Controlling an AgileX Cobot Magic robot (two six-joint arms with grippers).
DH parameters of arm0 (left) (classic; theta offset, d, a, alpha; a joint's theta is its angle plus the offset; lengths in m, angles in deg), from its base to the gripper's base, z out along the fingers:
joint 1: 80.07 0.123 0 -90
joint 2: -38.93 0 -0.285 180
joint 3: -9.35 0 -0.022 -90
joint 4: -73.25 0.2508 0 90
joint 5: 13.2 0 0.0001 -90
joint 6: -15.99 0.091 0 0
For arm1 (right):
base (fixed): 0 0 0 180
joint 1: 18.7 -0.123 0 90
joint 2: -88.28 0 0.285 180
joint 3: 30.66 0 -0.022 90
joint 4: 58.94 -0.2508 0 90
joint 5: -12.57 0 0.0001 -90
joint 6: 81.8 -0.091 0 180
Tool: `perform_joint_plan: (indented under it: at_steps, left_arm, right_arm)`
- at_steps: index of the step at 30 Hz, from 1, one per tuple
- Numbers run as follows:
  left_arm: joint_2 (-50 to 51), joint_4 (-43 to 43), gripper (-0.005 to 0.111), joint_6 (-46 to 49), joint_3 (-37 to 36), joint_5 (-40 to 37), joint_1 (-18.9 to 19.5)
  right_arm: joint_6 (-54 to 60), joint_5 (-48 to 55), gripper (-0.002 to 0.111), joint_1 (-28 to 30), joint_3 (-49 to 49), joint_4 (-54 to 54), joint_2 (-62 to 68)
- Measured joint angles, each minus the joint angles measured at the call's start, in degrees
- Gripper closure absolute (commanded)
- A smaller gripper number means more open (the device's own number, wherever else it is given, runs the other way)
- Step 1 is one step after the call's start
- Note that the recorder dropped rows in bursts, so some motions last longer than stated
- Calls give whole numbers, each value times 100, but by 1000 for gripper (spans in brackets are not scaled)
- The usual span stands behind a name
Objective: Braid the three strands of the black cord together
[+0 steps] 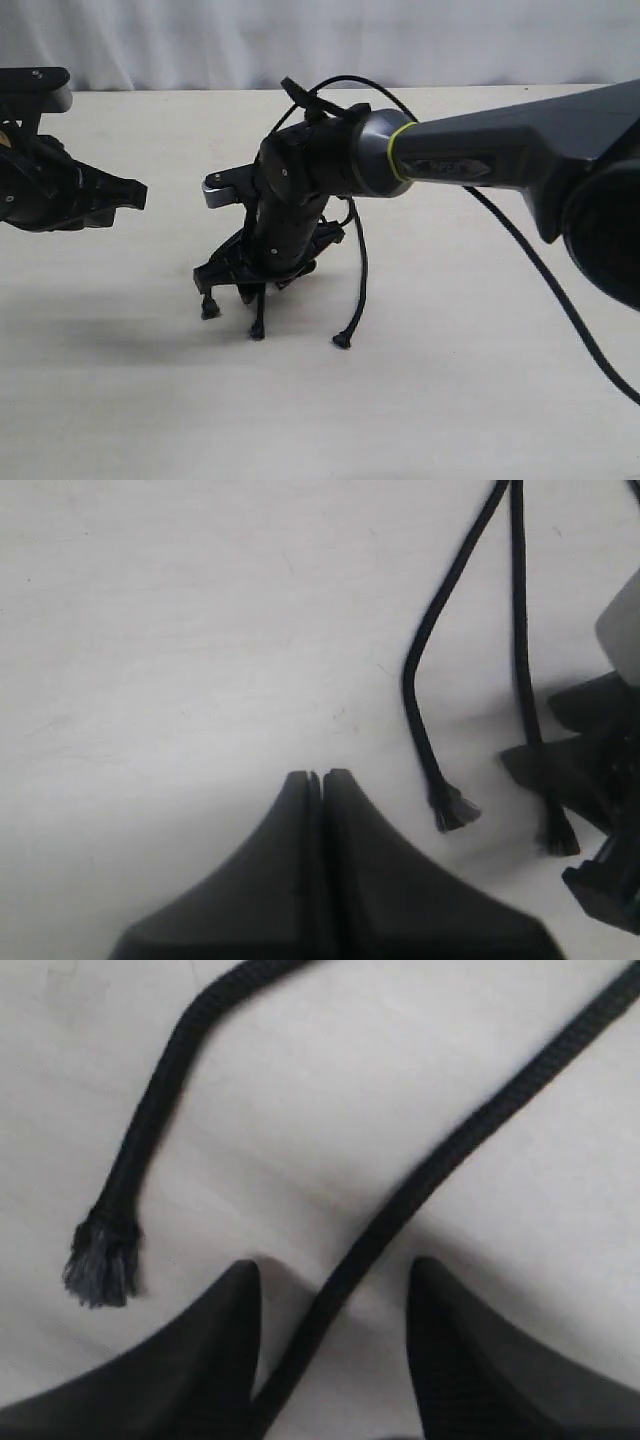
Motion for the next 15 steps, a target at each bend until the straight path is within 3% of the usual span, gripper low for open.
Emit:
perform_joint_plan:
  at_steps: [2,8,15]
  left_arm:
    - [0,0,107,0,0,0,0]
    - [0,-10,107,0,0,0,0]
    - [0,-117,107,0,0,-82,-49]
  right_arm:
    - [-194,55,104,-125,11,529,23]
    - [-258,402,104,-175,-1,1362,-390]
    - [391,1011,104,620,9,1520,-974]
